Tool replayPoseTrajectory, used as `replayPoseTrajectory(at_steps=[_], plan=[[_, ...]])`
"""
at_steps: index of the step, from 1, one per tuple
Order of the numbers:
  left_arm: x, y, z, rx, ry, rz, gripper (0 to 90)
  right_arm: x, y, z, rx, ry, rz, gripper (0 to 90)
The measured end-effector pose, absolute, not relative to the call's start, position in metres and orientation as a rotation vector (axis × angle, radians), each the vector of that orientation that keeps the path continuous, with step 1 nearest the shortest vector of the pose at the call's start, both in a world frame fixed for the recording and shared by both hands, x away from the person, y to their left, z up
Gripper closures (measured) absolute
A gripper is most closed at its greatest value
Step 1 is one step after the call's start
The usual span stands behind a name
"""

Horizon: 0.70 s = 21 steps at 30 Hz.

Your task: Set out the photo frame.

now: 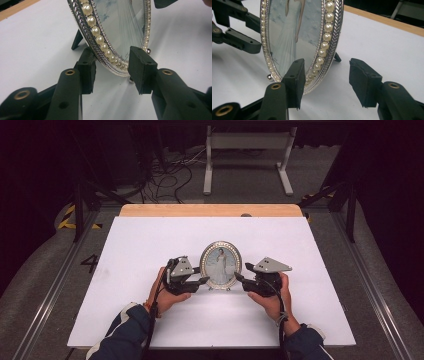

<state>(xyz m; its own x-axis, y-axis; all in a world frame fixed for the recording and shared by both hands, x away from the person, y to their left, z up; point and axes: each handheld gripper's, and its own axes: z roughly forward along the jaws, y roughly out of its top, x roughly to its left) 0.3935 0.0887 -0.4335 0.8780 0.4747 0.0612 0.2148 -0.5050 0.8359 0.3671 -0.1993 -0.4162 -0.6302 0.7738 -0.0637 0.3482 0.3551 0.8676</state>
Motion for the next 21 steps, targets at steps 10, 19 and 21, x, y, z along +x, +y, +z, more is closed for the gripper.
replayPoseTrajectory(at_steps=[10,19,21], plan=[[0.385,0.093,-0.43,2.135,0.456,0.411,43.1,0.365,-0.197,-0.416,0.907,2.21,1.12,30.6],[0.38,0.1,-0.432,2.16,0.473,0.437,30.6,0.363,-0.201,-0.419,0.879,2.233,1.107,23.4],[0.379,0.102,-0.431,2.166,0.47,0.442,27.9,0.363,-0.203,-0.419,0.879,2.235,1.102,22.1]])
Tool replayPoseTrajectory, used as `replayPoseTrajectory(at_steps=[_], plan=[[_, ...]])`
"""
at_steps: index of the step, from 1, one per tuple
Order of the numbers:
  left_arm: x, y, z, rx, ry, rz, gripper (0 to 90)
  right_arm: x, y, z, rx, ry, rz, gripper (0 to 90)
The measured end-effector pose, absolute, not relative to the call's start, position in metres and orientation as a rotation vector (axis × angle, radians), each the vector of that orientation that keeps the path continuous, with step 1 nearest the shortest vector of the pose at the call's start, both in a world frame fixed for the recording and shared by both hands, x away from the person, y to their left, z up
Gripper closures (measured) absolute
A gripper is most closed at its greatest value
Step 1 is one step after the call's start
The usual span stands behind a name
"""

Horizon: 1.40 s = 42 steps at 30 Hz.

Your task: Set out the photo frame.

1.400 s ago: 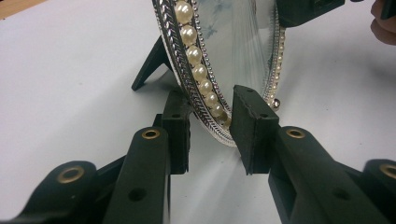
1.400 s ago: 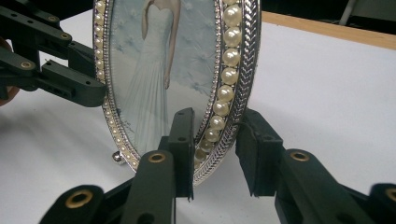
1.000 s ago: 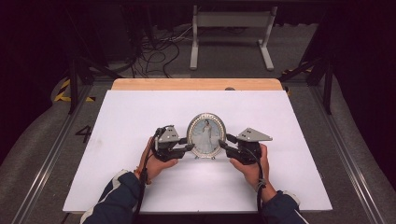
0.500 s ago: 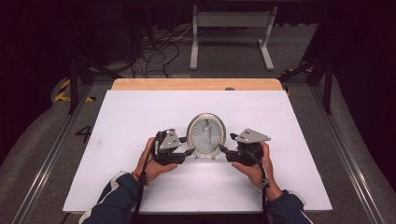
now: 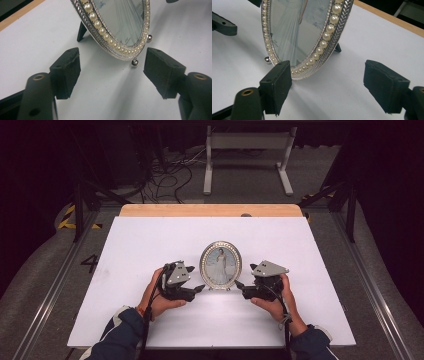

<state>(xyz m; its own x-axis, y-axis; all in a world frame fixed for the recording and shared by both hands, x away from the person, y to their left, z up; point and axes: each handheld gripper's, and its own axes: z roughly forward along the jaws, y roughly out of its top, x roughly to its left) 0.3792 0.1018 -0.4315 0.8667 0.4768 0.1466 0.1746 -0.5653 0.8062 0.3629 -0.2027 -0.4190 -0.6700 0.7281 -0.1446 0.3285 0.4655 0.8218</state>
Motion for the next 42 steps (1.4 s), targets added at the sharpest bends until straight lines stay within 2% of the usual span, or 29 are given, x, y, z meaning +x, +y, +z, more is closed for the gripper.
replayPoseTrajectory(at_steps=[6,17,42], plan=[[0.375,0.107,-0.432,2.17,0.497,0.499,19.8,0.36,-0.205,-0.42,0.865,2.248,1.084,16.7],[0.37,0.118,-0.436,2.193,0.513,0.506,13.1,0.353,-0.21,-0.421,0.85,2.26,1.045,7.4],[0.346,0.176,-0.445,2.187,0.613,0.563,10.8,0.337,-0.243,-0.425,0.845,2.227,0.983,9.6]])
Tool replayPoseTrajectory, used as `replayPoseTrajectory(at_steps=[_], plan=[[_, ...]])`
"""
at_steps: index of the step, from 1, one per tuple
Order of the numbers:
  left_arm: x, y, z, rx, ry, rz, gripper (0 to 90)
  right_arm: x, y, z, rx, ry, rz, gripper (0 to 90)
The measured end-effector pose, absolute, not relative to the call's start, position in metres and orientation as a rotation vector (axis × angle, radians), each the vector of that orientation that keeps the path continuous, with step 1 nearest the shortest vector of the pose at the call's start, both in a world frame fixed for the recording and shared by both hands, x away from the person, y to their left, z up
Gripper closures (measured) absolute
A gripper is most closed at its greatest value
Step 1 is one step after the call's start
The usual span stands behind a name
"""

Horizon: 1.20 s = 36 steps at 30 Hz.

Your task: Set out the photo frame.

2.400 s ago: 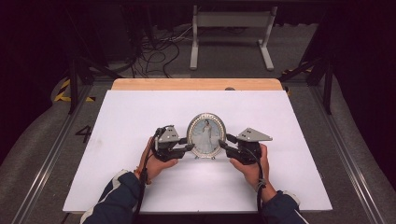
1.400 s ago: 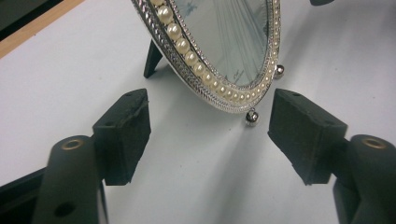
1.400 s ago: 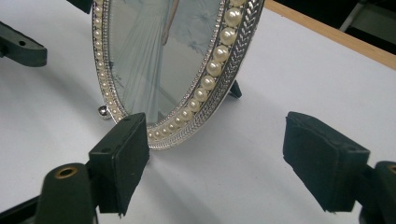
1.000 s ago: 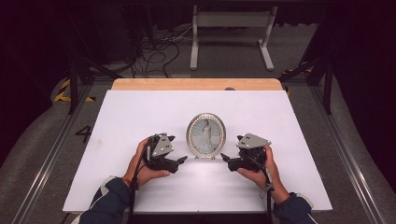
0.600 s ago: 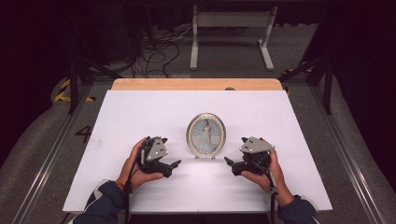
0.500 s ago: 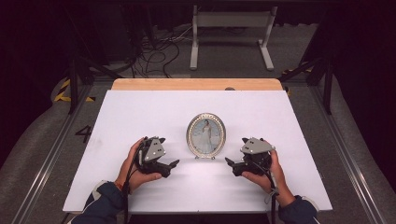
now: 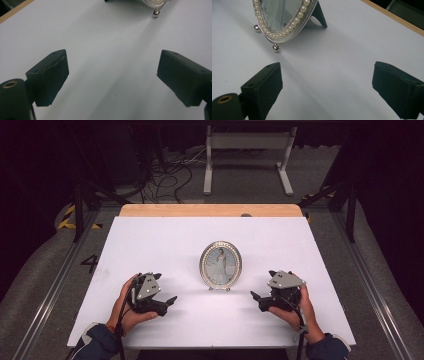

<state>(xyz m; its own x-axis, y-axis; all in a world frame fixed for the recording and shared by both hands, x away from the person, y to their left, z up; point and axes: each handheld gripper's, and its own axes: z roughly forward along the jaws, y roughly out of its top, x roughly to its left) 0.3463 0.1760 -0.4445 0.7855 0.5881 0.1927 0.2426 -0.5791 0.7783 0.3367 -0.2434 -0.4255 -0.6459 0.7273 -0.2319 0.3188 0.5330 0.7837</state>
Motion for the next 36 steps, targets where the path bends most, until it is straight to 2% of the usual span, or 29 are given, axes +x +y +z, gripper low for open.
replayPoseTrajectory(at_steps=[36], plan=[[0.332,0.24,-0.454,2.152,0.745,0.604,10.9,0.309,-0.309,-0.439,0.969,2.098,0.927,9.9]])
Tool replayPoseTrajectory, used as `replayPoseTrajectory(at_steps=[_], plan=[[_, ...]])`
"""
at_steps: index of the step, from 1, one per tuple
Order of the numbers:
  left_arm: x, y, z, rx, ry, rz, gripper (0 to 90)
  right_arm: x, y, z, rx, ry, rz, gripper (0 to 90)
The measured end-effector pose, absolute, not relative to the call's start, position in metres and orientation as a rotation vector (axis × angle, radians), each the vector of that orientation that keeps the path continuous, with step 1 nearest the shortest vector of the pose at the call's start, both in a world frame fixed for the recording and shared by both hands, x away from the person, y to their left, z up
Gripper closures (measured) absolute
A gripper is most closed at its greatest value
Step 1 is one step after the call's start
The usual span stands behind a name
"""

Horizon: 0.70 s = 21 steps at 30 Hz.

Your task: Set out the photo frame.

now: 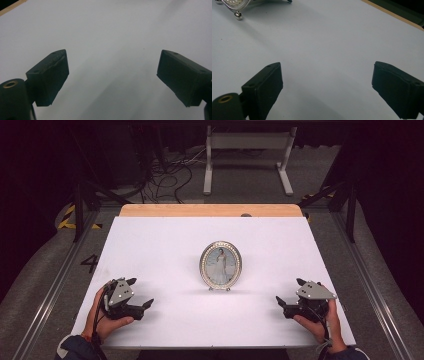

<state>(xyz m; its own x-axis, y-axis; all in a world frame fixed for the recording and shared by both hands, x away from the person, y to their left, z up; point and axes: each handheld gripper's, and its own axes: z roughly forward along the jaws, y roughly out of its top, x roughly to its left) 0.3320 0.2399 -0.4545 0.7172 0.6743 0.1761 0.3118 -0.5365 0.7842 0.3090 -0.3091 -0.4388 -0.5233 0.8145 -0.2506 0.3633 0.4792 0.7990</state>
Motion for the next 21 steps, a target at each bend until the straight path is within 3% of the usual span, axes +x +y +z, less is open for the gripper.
replayPoseTrajectory(at_steps=[21], plan=[[0.322,0.253,-0.458,2.129,0.787,0.618,11.2,0.302,-0.323,-0.446,0.991,2.085,0.896,9.7]])
